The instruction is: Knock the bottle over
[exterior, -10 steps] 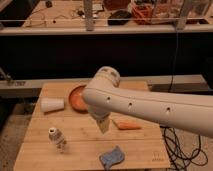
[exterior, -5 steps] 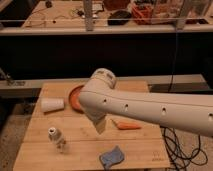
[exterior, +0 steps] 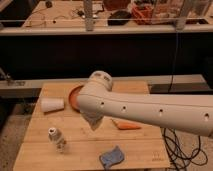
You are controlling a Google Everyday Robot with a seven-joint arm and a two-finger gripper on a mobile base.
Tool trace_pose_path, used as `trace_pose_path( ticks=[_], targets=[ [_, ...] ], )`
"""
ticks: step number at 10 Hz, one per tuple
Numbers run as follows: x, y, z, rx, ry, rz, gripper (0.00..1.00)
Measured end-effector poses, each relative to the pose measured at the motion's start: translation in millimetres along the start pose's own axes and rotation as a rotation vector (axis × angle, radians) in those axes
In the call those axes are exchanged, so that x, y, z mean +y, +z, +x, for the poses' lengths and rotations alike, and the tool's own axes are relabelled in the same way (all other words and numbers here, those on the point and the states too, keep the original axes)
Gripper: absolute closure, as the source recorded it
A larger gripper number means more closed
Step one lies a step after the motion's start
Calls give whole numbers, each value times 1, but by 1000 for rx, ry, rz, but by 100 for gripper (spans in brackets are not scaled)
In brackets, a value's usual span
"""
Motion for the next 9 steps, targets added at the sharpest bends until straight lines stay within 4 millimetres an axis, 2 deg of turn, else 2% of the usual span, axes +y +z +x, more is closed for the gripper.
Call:
trace_pose_path(
  ticks=[2, 3, 6, 9],
  targets=[
    [-2, 3, -5, -5, -7, 6, 62],
    [-2, 7, -8, -16, -7, 7, 74],
    [-4, 17, -18, -38, -15, 6, 99],
    [-2, 27, -29, -49, -14, 2, 100]
  ],
)
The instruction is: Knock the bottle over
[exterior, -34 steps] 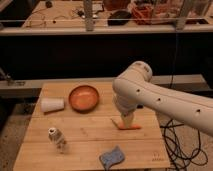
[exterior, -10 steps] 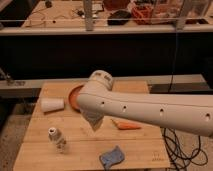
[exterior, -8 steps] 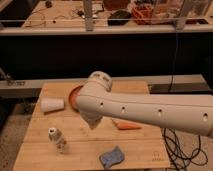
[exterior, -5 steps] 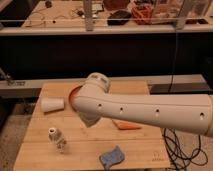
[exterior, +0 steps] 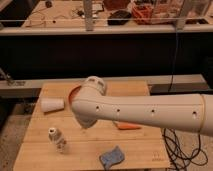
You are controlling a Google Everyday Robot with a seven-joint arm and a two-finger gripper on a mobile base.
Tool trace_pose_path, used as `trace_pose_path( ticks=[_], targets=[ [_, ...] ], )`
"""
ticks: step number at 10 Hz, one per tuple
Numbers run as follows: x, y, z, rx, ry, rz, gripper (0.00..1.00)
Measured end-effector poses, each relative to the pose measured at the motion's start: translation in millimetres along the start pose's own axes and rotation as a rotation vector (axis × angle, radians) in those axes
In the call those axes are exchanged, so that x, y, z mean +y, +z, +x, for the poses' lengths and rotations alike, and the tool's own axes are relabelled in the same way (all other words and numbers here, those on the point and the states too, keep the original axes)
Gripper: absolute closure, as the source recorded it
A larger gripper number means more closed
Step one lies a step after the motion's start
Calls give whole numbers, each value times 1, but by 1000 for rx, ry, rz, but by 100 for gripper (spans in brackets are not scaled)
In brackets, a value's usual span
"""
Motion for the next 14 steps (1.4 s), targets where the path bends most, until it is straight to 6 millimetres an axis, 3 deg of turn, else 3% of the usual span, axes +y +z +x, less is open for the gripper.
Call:
trace_pose_path(
  ticks=[7, 9, 12, 14],
  targets=[
    [13, 29, -40, -20, -3, -18, 100],
    [18, 39, -43, -26, -18, -9, 100],
    [12, 52, -52, -30, -36, -2, 100],
    [-8, 60, -64, -39, -70, 18, 100]
  ],
)
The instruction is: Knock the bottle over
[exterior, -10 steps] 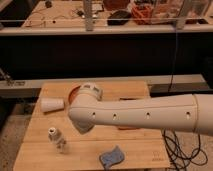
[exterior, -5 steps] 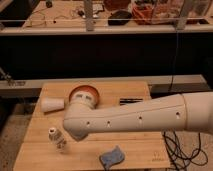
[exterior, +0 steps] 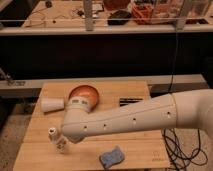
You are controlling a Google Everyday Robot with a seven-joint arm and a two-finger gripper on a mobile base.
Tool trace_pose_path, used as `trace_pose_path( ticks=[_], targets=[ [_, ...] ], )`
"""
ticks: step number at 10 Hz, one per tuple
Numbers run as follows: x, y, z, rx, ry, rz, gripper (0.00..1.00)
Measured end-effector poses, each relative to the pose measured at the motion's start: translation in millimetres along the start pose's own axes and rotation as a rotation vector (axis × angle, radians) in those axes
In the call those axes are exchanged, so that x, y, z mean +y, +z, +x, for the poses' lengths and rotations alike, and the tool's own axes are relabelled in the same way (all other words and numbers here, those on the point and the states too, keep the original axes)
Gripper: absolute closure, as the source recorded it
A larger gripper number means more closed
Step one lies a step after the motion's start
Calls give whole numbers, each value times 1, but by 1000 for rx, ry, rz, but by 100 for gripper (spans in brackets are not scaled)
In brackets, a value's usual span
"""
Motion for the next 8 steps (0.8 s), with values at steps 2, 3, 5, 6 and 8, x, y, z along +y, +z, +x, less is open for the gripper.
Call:
trace_pose_path(
  ticks=[2, 3, 5, 6, 8],
  targets=[
    [-19, 4, -5, -2, -9, 17, 100],
    [-23, 6, -8, -4, -16, 22, 100],
    [-26, 8, -8, -5, -24, 30, 100],
    [-31, 11, -13, -10, -38, 36, 100],
    [-48, 18, -23, -15, -61, 51, 100]
  ],
)
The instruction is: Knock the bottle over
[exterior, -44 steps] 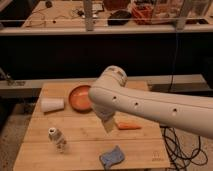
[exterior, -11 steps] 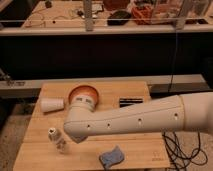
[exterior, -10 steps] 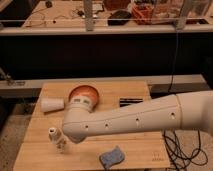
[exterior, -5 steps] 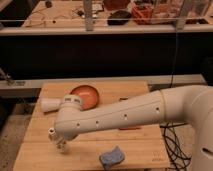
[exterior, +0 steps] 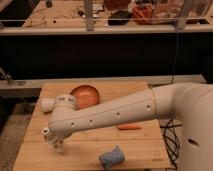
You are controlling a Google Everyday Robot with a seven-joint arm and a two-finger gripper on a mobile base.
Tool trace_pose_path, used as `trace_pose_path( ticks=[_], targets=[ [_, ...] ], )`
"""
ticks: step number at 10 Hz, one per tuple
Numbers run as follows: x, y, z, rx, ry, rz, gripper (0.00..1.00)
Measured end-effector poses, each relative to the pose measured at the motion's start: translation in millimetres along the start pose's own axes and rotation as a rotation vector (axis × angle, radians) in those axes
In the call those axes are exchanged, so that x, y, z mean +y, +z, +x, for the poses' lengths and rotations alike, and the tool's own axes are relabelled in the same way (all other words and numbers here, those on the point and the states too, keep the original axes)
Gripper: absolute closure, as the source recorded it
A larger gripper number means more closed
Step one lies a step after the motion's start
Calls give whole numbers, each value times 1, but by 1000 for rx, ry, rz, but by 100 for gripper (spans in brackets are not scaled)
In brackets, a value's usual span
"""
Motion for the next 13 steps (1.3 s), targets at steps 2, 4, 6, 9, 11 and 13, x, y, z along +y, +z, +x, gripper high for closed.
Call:
trace_pose_path(
  ticks=[2, 4, 6, 9, 11, 13],
  targets=[
    [-11, 5, -4, -4, -9, 12, 100],
    [-13, 6, -3, -3, -15, 19, 100],
    [-21, 10, -7, -4, -38, 29, 100],
    [-35, 16, -18, 4, -57, 48, 100],
    [-41, 14, -19, 11, -66, 60, 100],
    [-51, 14, -18, 16, -63, 75, 100]
  ],
)
